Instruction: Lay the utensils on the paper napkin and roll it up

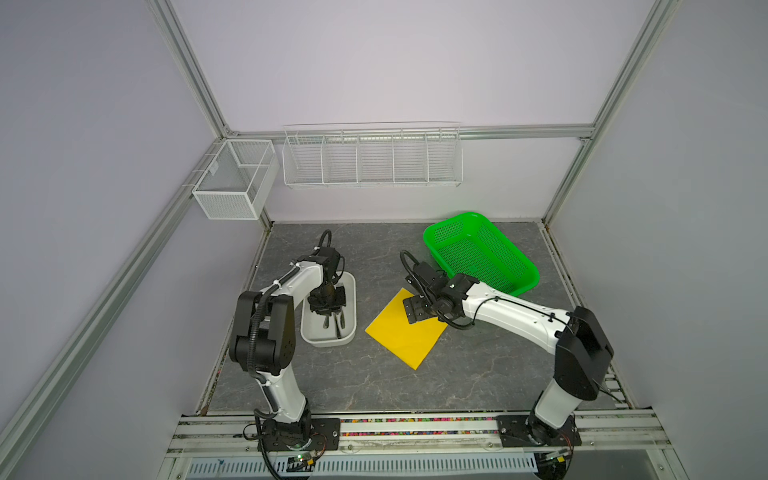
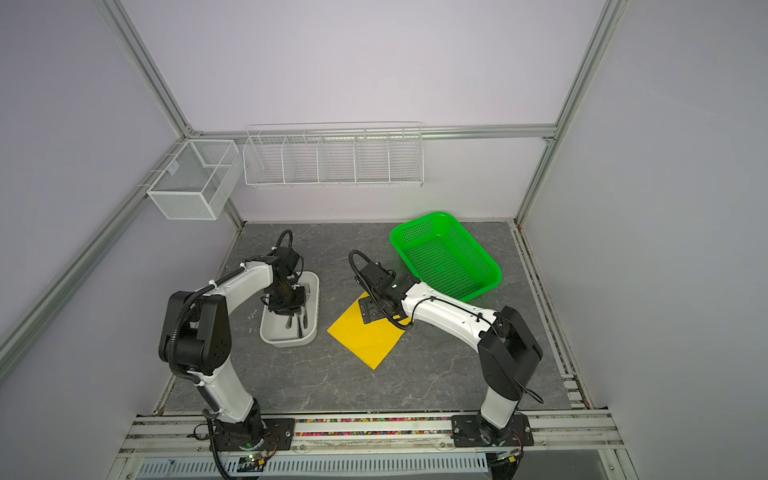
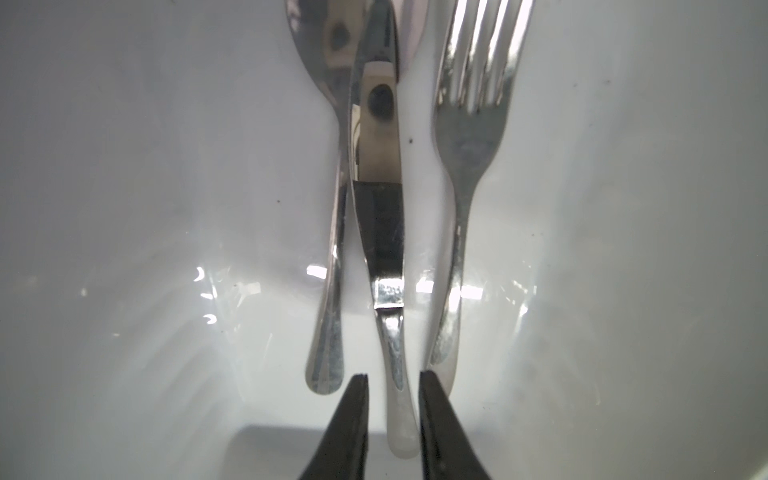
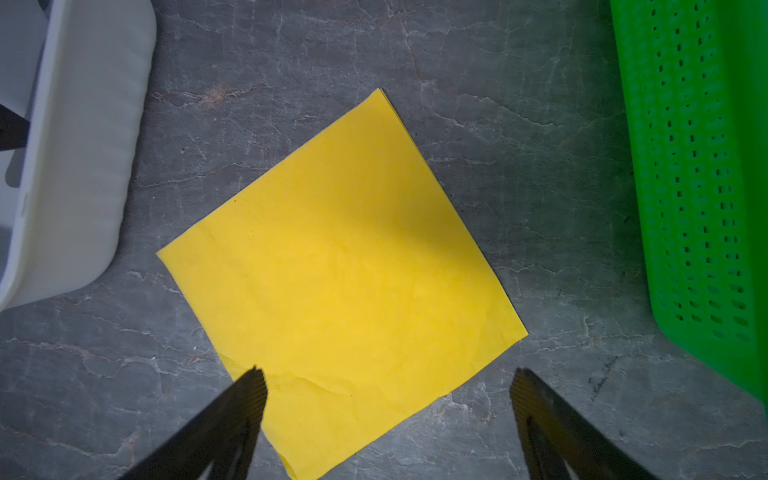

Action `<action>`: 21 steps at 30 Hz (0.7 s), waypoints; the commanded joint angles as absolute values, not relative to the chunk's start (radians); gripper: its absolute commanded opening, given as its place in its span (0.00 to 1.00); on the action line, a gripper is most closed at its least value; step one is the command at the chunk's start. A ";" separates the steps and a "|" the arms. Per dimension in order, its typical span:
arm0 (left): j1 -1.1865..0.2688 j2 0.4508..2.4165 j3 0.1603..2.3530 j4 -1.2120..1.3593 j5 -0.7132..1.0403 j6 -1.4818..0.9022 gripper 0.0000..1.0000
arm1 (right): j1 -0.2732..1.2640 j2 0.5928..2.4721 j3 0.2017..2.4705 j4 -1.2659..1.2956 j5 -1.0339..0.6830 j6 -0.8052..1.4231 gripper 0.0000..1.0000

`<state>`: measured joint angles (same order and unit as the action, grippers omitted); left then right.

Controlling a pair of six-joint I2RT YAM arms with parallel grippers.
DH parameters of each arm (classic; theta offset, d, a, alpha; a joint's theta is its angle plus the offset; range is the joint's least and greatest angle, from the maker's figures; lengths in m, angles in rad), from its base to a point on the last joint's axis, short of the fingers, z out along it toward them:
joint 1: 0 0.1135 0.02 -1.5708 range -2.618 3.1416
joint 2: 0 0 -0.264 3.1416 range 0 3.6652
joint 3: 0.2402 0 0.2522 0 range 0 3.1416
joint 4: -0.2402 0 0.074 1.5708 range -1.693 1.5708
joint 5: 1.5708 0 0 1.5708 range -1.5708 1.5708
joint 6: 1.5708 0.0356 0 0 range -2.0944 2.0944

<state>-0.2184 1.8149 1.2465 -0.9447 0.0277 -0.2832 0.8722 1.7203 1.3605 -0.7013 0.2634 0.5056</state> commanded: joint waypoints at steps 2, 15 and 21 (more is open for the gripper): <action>-0.218 1.862 1.238 -0.922 0.008 -0.304 0.25 | 0.877 1.696 1.347 -0.700 0.259 0.535 0.95; -0.221 1.912 1.166 -0.852 -0.008 -0.343 0.18 | 0.877 1.704 1.345 -0.698 0.259 0.535 0.95; -0.229 1.922 1.177 -0.855 -0.022 -0.347 0.23 | 0.877 1.709 1.348 -0.696 0.255 0.539 0.95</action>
